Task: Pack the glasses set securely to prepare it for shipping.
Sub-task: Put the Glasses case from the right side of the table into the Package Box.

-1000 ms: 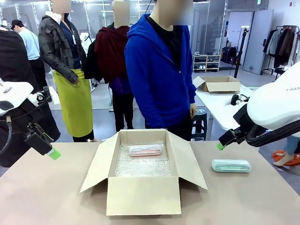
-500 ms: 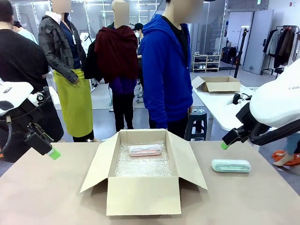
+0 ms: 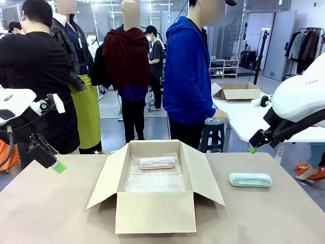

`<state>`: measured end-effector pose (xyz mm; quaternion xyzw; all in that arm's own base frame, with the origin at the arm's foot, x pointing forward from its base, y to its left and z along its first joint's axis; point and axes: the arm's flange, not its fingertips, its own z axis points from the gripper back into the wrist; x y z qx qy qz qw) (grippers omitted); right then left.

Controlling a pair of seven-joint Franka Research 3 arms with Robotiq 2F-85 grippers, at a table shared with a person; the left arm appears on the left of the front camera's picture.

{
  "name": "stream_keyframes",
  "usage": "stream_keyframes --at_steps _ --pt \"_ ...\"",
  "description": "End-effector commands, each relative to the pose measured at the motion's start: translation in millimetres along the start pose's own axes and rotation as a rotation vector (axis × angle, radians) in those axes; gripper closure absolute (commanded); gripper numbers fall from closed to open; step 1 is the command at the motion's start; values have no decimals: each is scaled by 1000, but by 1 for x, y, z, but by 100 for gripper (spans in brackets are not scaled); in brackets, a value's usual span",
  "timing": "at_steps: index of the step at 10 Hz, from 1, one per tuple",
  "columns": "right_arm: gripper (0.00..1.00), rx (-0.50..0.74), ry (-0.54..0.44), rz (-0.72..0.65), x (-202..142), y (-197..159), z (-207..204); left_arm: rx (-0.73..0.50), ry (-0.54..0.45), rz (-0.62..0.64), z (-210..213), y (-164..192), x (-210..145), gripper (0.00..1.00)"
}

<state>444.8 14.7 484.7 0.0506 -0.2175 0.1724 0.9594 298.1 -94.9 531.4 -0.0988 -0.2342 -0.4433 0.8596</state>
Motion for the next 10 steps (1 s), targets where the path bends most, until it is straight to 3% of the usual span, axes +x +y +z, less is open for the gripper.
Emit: stream_keyframes --at_steps 1,3,4,5,7,8,10 --pt "0 11 6 -52 10 -9 1 -6 -14 -1 0 1 0 0" --pt "0 -20 13 14 19 -20 -7 -6 -14 -1 0 1 0 0" --pt "0 -3 55 134 27 -31 -13 -6 -14 -1 0 1 0 0" --pt "0 17 109 275 38 -45 -18 -6 -14 -1 0 1 0 0" --pt "0 150 254 767 49 -57 -27 -6 -14 -1 0 1 0 0" --pt "0 175 265 949 52 -58 -31 -6 -14 -1 0 1 0 0" --pt "0 154 281 1172 49 -39 -51 -6 -14 -1 0 1 0 0"
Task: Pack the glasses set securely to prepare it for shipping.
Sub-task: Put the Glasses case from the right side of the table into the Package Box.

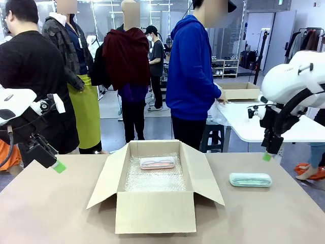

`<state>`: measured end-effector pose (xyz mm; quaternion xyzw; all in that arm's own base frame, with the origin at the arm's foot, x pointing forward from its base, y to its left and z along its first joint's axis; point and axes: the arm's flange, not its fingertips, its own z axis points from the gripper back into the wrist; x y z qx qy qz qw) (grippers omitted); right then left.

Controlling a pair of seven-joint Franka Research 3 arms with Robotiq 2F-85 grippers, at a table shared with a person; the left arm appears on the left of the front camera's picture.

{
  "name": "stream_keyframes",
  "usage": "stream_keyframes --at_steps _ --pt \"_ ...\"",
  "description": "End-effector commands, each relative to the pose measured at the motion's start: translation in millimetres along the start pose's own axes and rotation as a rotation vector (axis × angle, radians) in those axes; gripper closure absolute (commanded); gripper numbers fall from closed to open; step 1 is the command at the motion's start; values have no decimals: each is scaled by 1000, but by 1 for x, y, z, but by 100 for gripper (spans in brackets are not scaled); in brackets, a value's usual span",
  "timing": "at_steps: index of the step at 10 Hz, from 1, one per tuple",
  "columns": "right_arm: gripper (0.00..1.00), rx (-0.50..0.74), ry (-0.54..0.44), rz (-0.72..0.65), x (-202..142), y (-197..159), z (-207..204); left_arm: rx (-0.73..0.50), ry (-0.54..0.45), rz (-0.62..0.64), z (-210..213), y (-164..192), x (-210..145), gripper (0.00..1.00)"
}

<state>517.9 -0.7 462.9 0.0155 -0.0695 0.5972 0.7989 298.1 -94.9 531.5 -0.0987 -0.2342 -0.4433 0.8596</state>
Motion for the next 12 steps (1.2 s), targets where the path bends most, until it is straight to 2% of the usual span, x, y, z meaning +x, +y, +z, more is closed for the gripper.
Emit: stream_keyframes --at_steps 1,2,3,6,7,9,12 --pt "0 -63 53 284 11 2 -11 -6 -14 -1 0 1 0 0" --pt "0 -66 33 252 18 7 -15 -6 -14 -1 0 1 0 0" --pt "0 0 40 153 10 2 -7 -6 -14 -1 0 1 0 0" --pt "0 0 40 153 10 2 -7 -6 -14 -1 0 1 0 0" --pt "0 -11 49 201 10 1 -10 -6 -14 -1 0 1 0 0" --pt "0 -38 14 238 2 -10 -38 -6 -14 -1 0 1 0 0" --pt "0 -49 11 207 -4 -13 -80 -6 -14 -1 0 1 0 0"
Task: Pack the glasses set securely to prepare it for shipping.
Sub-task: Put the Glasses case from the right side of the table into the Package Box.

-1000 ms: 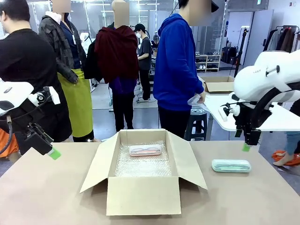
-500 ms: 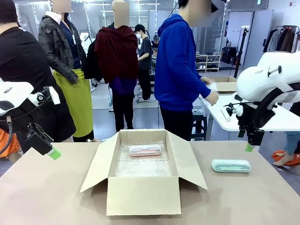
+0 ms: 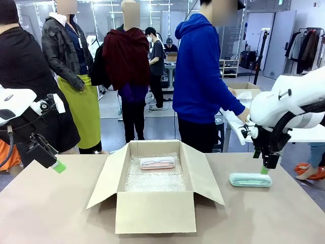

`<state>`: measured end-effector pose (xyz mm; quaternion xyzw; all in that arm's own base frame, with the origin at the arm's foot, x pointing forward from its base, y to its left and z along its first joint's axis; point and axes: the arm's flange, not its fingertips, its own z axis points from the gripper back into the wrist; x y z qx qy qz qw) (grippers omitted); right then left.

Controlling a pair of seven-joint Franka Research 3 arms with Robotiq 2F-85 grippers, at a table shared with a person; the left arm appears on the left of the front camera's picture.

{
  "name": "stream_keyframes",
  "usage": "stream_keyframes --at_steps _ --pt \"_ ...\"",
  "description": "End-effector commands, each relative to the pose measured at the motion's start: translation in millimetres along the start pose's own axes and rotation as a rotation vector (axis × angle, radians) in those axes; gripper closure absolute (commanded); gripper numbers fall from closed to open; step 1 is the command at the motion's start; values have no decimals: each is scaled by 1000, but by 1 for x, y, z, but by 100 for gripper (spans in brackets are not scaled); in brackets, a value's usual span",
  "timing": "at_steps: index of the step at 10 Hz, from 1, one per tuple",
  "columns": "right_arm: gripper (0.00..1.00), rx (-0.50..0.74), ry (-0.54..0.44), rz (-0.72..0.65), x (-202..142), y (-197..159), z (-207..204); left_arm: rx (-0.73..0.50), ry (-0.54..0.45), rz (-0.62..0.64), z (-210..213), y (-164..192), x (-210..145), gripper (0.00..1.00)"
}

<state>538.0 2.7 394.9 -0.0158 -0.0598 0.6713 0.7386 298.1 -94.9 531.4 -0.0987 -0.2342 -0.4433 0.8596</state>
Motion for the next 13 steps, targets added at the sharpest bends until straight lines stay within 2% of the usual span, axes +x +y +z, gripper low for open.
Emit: stream_keyframes --at_steps 1,3,5,8,13 --pt "0 -22 -51 7 -6 0 -19 -6 -14 -1 0 1 0 0" --pt "0 16 -37 36 0 -3 -36 -6 -14 -1 0 1 0 0" --pt "0 13 -78 45 -1 -6 -54 -6 -14 -1 0 1 0 0" --pt "0 -27 -58 29 1 -6 -67 -6 -14 -1 0 1 0 0" --pt "0 14 -66 20 -1 -14 -89 -6 -14 -1 0 1 0 0"
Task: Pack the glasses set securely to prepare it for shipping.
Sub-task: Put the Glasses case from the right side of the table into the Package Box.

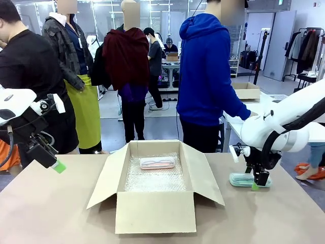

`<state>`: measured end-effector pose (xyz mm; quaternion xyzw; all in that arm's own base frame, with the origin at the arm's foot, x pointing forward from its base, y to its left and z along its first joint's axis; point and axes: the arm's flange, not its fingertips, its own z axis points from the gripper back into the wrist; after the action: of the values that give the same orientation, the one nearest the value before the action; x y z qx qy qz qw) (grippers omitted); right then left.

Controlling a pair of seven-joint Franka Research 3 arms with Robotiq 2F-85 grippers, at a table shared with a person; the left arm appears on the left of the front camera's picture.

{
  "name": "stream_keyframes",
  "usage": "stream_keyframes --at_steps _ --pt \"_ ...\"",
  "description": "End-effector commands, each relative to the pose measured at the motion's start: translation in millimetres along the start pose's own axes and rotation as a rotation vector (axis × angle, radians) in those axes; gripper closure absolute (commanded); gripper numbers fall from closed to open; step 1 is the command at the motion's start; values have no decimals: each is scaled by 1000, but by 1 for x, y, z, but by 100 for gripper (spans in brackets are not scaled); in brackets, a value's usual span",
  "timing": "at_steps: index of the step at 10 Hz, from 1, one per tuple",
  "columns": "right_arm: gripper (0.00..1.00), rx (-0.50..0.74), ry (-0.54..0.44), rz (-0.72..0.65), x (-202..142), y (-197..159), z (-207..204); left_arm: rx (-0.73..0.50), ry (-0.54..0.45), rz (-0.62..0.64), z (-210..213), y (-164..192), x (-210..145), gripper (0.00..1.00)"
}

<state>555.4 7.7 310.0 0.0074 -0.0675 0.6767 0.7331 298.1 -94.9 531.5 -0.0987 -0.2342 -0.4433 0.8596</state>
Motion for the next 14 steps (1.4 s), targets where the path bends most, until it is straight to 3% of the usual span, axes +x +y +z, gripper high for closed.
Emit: stream_keyframes --at_steps 1,2,3,4,5,6,7,8,11,14 --pt "0 -14 -20 6 -2 -5 -2 -6 -14 -1 0 1 0 0" --pt "17 -15 -13 0 -2 -5 1 -6 -14 -1 0 1 0 0" --pt "20 -14 -13 -2 -1 -4 2 -6 -14 -1 0 1 0 0" --pt "37 -7 -15 -2 -2 -4 2 -6 -14 -1 0 1 0 0" --pt "39 -5 -10 2 -1 -3 2 -6 -14 -1 0 1 0 0" --pt "56 -10 -11 -2 -1 -2 6 -6 -14 -1 0 1 0 0" --pt "59 -13 -12 -6 -1 0 13 -6 -14 -1 0 1 0 0" --pt "71 -1 -14 -15 -1 4 29 -6 -14 -1 0 1 0 0" --pt "71 27 22 -39 9 17 99 -6 -14 -1 0 1 0 0" --pt "71 28 79 -45 46 32 151 -6 -14 -1 0 1 0 0"
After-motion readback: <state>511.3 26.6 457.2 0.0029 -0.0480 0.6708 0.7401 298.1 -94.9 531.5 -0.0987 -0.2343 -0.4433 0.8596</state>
